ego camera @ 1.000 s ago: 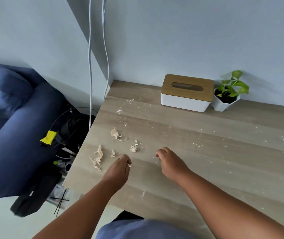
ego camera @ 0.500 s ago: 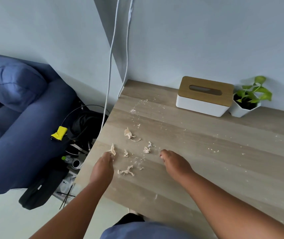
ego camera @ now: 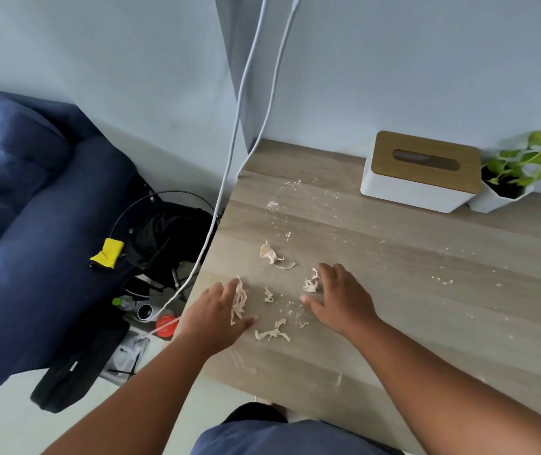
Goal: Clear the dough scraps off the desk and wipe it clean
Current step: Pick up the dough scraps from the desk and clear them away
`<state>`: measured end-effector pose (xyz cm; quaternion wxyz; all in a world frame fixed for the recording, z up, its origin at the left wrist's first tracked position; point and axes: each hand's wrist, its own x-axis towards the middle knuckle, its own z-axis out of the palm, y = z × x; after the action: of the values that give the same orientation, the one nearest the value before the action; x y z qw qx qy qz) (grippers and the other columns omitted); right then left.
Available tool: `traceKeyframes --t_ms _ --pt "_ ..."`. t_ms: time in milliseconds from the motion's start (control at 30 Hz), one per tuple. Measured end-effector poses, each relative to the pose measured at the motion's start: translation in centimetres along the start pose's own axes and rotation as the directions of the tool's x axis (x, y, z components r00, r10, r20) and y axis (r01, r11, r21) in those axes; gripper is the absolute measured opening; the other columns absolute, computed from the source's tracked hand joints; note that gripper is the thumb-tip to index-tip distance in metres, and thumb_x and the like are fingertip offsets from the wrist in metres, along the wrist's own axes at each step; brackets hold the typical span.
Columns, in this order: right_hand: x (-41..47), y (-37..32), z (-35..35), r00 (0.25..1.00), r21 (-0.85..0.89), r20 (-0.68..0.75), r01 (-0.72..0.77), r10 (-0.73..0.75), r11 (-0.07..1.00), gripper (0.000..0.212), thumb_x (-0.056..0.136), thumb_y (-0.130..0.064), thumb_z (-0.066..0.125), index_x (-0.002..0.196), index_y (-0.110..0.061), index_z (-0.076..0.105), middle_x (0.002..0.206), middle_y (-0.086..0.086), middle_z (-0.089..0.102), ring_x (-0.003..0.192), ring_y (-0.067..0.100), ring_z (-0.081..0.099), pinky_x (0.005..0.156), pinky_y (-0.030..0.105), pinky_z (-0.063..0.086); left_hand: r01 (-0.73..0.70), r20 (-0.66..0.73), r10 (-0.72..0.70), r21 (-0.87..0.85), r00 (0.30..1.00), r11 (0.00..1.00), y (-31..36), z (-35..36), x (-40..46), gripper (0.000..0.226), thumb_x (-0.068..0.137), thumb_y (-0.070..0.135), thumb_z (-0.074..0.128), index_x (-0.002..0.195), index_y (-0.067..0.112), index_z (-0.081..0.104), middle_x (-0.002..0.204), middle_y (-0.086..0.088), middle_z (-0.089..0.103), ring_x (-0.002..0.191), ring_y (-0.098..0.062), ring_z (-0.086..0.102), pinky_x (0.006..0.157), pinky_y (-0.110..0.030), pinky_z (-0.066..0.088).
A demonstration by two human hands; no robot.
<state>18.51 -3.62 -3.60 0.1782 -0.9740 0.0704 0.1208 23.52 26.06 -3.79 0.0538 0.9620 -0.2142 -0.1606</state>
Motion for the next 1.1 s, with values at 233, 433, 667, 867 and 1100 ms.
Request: traceKeyframes --t_ms 233,433,667,867,1100 --pt "0.9 -1.2 1.0 0.994 -0.095 -0.025 -0.109 0.107 0.989 0.047 0.098 -0.053 0.054 0.127 -0.017 0.049 0.120 0.007 0.054 0.107 0.028 0.057 0.077 0.037 0.051 -0.150 -0.012 0.150 0.014 0.989 0.989 -0.8 0.2 1.9 0.062 0.098 0.061 0.048 0.140 0.017 0.045 0.116 -0.005 0.057 0.106 -0.023 0.061 0.089 -0.033 0.054" --pt "0.8 -2.1 1.8 0.997 -0.147 -0.050 -0.071 0.064 0.987 0.025 0.098 -0.032 0.062 0.115 -0.014 0.059 0.104 0.010 0.057 0.088 0.032 0.062 0.057 0.033 0.041 -0.303 -0.060 0.312 0.128 0.948 0.944 -1.2 -0.2 2.3 0.022 0.086 0.030 0.071 0.095 0.011 0.068 0.088 -0.006 0.060 0.075 -0.024 0.063 0.050 -0.031 0.054" --pt "1.3 -3.2 1.7 0.985 -0.075 0.022 -0.168 0.170 0.983 0.013 0.099 -0.007 0.045 0.110 -0.008 0.051 0.110 0.013 0.054 0.088 0.031 0.054 0.067 0.035 0.035 -0.260 0.034 0.260 0.014 0.965 0.965 -1.5 -1.5 2.5 0.022 0.098 0.025 0.054 0.094 0.005 0.063 0.086 -0.011 0.063 0.073 -0.034 0.066 0.047 -0.039 0.050" --pt "-0.6 -3.4 0.6 0.995 0.060 0.049 -0.089 0.086 0.994 0.015 0.092 0.001 0.045 0.105 -0.006 0.050 0.101 0.011 0.054 0.078 0.029 0.052 0.063 0.037 0.040 -0.174 0.021 0.185 -0.253 0.982 0.952 -2.3 -1.7 3.1 0.006 0.098 0.013 0.052 0.100 0.009 0.049 0.088 -0.011 0.059 0.075 -0.040 0.058 0.059 -0.039 0.035" --pt "-2.9 -4.9 1.5 0.996 0.177 0.093 -0.003 -0.014 0.984 0.016 0.095 -0.005 0.052 0.108 -0.013 0.056 0.109 0.004 0.057 0.088 0.023 0.056 0.074 0.035 0.047 -0.195 0.018 0.213 -0.328 0.977 0.924 -1.8 -1.6 4.0 0.022 0.098 0.004 0.049 0.119 0.009 0.054 0.109 -0.013 0.064 0.079 -0.040 0.059 0.065 -0.042 0.044"
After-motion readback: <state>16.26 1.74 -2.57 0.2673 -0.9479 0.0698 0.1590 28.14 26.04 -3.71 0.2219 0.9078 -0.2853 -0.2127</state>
